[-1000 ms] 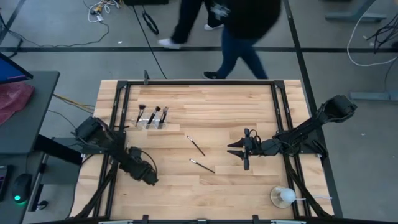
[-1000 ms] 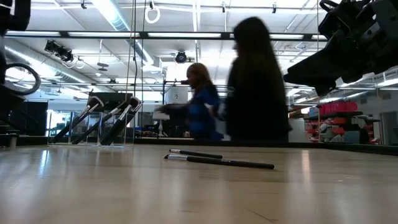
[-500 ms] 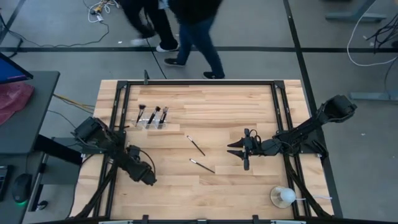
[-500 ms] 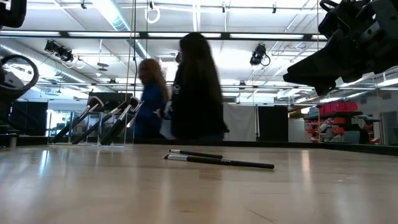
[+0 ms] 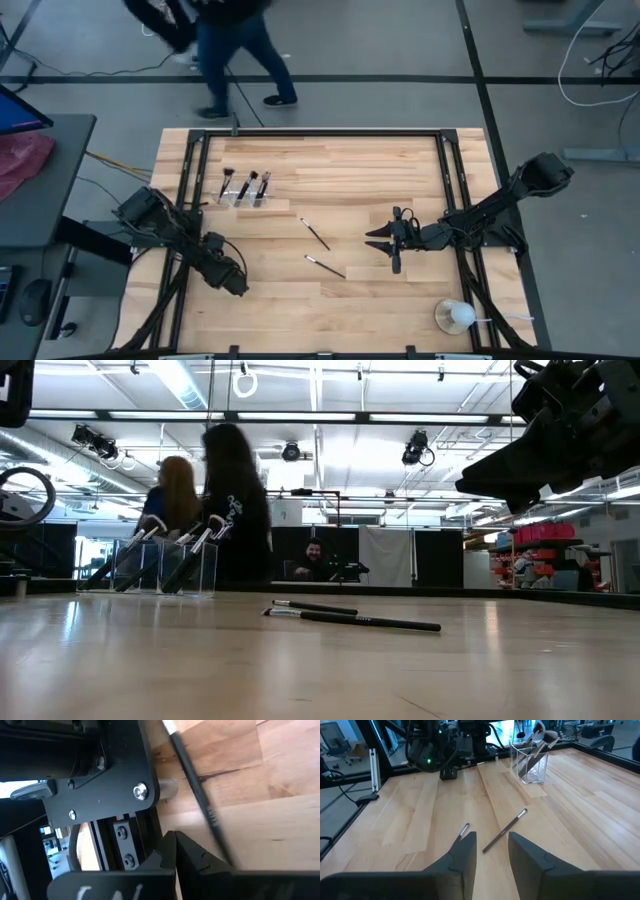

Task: Put items in baskets/containers
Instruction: Put the eyeshadow brush into the transparent organizer

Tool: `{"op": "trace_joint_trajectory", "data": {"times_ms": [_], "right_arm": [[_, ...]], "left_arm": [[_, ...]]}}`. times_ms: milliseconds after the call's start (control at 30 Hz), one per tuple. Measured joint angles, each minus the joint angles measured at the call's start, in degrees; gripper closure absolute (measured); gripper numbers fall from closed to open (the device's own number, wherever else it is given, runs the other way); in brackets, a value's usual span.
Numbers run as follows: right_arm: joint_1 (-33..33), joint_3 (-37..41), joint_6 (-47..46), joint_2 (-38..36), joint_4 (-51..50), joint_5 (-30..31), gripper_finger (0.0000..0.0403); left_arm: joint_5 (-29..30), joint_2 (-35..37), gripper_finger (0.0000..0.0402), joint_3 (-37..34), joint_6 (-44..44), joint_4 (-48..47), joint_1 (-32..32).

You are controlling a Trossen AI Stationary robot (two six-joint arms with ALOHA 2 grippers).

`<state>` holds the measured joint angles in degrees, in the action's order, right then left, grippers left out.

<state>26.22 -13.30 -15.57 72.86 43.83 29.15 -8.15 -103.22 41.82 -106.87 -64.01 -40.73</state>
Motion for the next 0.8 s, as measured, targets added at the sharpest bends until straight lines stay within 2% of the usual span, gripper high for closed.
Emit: {"op": "trace_joint_trajectory", "data": {"times_ms": [100, 333, 633, 800], "right_arm": [[0.0, 0.0, 0.0, 0.0, -0.1, 0.0, 0.0289], [0.0, 0.0, 0.0, 0.0, -0.1, 0.0, 0.0289], [0.0, 0.0, 0.0, 0.0, -0.2, 0.0, 0.0289], [0.0, 0.0, 0.0, 0.0, -0.3, 0.0, 0.0289]], "left_arm": [[0.9, -0.1, 0.0401, 0.6, 0.4, 0.1, 0.0], [6.9, -0.3, 0.0401, 4.5, 2.3, -0.7, -0.1], [17.1, -0.1, 0.0377, 11.3, -10.1, -6.1, 0.0], [22.0, 0.1, 0.0328, 12.2, -17.4, -8.0, -1.4]]}}
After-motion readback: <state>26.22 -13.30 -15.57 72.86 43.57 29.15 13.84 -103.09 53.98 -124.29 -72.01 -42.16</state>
